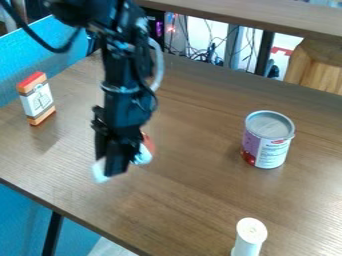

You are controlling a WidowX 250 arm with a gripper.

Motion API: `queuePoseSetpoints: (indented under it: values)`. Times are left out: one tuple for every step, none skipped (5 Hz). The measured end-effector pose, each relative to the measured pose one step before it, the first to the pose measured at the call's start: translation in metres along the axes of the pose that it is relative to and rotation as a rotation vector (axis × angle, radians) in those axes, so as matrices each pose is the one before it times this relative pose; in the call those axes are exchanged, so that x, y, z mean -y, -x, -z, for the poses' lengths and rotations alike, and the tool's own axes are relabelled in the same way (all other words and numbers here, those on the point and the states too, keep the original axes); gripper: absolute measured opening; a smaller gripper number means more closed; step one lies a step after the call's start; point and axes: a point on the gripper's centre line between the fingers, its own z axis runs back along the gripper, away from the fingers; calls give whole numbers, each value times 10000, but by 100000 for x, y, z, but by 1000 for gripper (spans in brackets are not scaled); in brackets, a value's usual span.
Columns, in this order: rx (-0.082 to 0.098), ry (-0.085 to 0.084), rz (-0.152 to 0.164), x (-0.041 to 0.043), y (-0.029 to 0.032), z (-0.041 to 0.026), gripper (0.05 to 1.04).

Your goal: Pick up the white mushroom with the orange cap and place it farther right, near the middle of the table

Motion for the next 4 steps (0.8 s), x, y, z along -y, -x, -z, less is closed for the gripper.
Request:
queuePoseSetpoints:
  values:
    - [-454,111,914,102,-764,1111,320]
    - [-117,170,207,-158,-569,1307,319]
    - [-251,118,-271,-336,-377,1205,319]
    - [66,162,-261,-180,96,-63,370]
